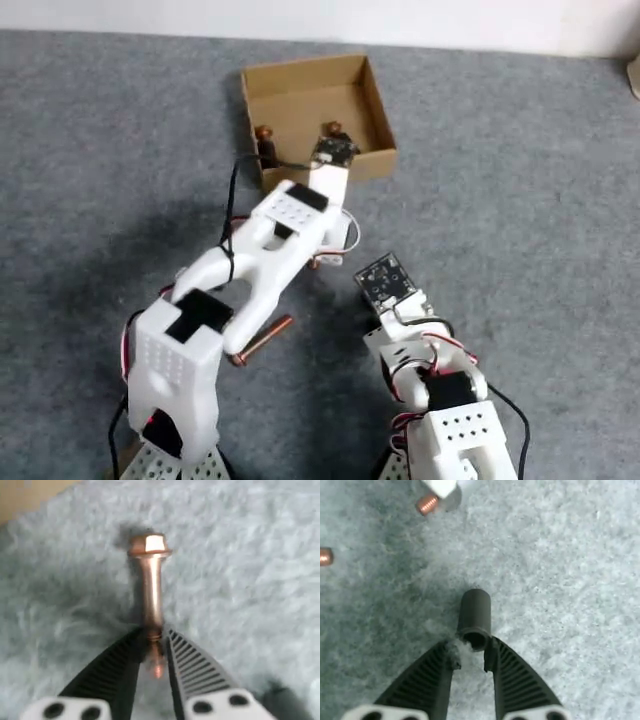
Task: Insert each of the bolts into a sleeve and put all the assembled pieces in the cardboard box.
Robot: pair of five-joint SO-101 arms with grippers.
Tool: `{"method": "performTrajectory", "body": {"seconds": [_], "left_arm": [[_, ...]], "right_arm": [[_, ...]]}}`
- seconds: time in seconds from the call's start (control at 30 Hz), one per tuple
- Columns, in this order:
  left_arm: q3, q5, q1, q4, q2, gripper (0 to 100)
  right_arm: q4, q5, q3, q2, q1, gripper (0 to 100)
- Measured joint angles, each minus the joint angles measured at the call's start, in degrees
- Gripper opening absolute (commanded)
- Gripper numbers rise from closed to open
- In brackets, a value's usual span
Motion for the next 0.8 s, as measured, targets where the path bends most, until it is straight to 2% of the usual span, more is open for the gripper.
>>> {"method": "performTrajectory", "body": {"seconds": [0.1, 0.27, 0.4, 0.57, 0.63, 0.73, 0.8], "left_arm": [[-0.88, -0.09, 0.62, 5.19, -0.35, 0], [6.42, -0.09, 1.49, 6.33, -6.59, 0], [17.85, 0.0, 1.85, 3.69, -16.35, 0], [31.47, 0.09, 1.93, -3.69, -32.18, 0], [36.22, 0.09, 1.67, -6.68, -37.36, 0], [40.0, 0.09, 1.85, -9.41, -41.41, 0], [40.26, 0.09, 1.85, -10.02, -42.11, 0]], "right_arm": [[0.0, 0.0, 0.0, 0.0, 0.0, 0.4], [1.05, 0.0, 0.0, 0.0, 1.41, 0.4], [8.18, 0.0, 0.0, -0.18, 5.27, 0.4], [13.71, 1.76, 0.0, -0.88, 8.44, 0.8], [14.07, 2.73, -0.09, -0.88, 8.7, 6.3], [14.42, 4.84, -0.09, -0.97, 8.97, 23.4], [14.68, 5.54, -0.09, -0.97, 8.97, 31.2]]}}
